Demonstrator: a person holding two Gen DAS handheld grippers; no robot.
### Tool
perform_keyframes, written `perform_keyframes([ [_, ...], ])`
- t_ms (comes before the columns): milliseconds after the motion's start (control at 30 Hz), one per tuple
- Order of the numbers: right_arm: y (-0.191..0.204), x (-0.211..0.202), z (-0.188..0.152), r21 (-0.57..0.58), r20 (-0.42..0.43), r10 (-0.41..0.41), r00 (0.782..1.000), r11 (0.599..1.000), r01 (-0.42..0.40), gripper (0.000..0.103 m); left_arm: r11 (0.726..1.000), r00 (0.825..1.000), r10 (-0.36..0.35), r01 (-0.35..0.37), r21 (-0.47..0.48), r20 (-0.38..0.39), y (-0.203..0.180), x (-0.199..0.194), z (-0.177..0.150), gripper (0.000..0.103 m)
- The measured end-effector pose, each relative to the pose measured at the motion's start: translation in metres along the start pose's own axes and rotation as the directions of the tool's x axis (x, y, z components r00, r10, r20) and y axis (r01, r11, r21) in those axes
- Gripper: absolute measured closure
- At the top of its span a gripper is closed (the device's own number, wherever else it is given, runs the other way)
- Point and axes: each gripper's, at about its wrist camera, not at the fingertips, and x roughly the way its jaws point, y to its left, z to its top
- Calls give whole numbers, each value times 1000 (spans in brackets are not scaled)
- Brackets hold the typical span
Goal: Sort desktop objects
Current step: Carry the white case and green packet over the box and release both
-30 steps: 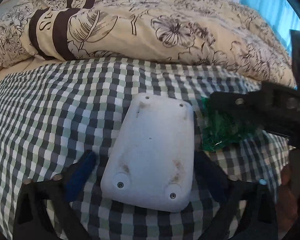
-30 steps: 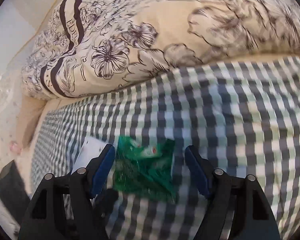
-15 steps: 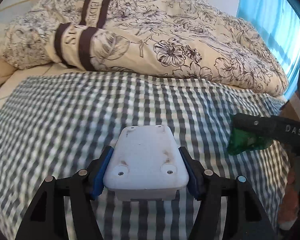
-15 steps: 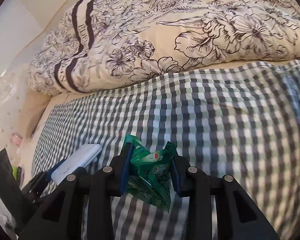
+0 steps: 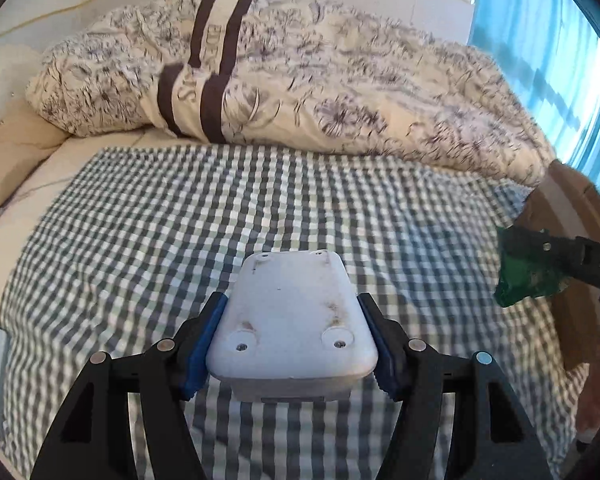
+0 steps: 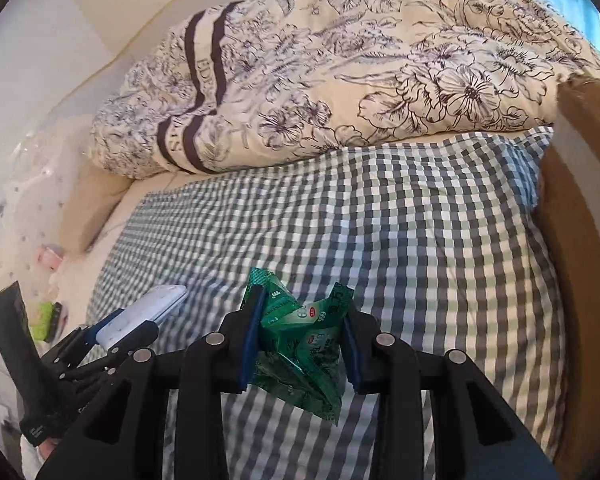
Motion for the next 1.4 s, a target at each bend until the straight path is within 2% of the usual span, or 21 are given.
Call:
perform_keyframes([
  [200,14,-61,3,-9,80,9,997,1000,-8,69,996,998,-31,25,85,62,-37,-56,12,37],
  [300,10,-98,11,-9,118,-12,993,1000,13,69,989,993,-60,45,142,103,-76,-83,22,37],
  [400,-4,-149,20,-6,172,-55,984,998,56,69,972,987,-102,71,224,128,-131,-108,35,37],
  [500,-28,-203,28,12,234,-111,966,994,111,69,945,968,-201,151,288,150,-192,-131,47,37],
  [600,-62,-247,33,49,262,-197,945,980,191,68,913,936,-324,271,305,137,-250,-145,58,37],
  [667,-90,-267,33,76,259,-244,935,970,232,68,893,924,-363,309,327,119,-288,-145,61,37],
  [733,-117,-275,32,104,241,-282,929,959,264,68,881,920,-380,329,340,94,-319,-138,63,37],
  [833,-156,-274,29,151,207,-337,918,938,311,68,867,925,-375,326,377,64,-360,-124,62,37],
  [933,-187,-265,26,191,172,-342,924,932,309,68,855,930,-368,332,398,17,-384,-105,61,37],
  [1033,-206,-248,33,203,146,-343,928,929,311,68,865,946,-323,297,404,-3,-398,-88,61,37],
  [1133,-214,-237,39,186,164,-355,920,928,324,65,879,958,-284,269,394,-21,-402,-73,68,36],
  [1167,-212,-238,39,169,178,-367,913,925,339,60,881,963,-268,256,398,-26,-402,-70,68,36],
  [1233,-208,-243,39,140,206,-416,886,908,394,32,877,973,-231,209,432,-2,-407,-72,67,33],
  [1267,-205,-247,40,130,227,-434,872,900,415,31,875,976,-216,183,449,22,-408,-75,68,29],
  [1333,-200,-256,44,120,256,-449,856,893,433,31,878,980,-186,136,459,65,-408,-81,73,18],
  [1400,-193,-263,48,122,268,-437,858,899,420,30,885,978,-187,128,448,90,-404,-90,78,13],
])
